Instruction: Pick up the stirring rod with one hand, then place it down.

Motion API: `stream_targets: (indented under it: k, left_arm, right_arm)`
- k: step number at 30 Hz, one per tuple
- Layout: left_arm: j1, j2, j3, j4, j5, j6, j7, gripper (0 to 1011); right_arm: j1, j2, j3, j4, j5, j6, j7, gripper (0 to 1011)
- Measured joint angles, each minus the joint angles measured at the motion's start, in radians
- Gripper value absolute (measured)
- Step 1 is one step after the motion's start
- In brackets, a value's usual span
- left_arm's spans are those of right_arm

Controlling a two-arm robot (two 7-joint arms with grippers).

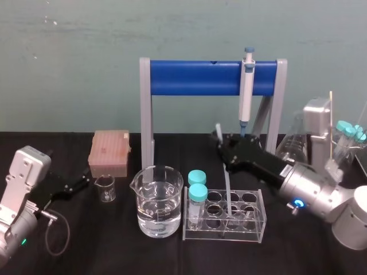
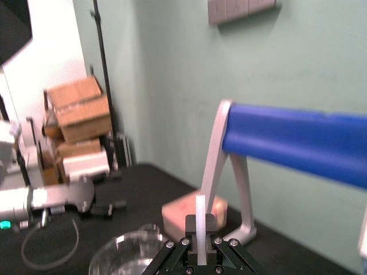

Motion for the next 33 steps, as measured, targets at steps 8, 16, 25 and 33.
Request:
stream_targets:
  k: [8, 16, 25, 33]
  left_arm:
    - [0.000, 0.000, 0.000, 0.000, 0.000, 0.000, 0.000, 1000]
    - [0.000, 0.000, 0.000, 0.000, 0.000, 0.000, 0.000, 1000]
    - [0.000, 0.000, 0.000, 0.000, 0.000, 0.000, 0.000, 1000]
    - [0.000, 0.000, 0.000, 0.000, 0.000, 0.000, 0.000, 1000]
  right_arm:
    - [-0.011, 0.012, 0.071, -0.084, 0.086, -0.029, 0.034, 70]
    - [0.004, 0.029, 0.112, -0.137, 0.128, -0.037, 0.025, 70]
    - [0.016, 0.043, 0.116, -0.145, 0.134, -0.044, 0.025, 70]
    - [0.017, 0.050, 0.111, -0.146, 0.139, -0.045, 0.026, 70]
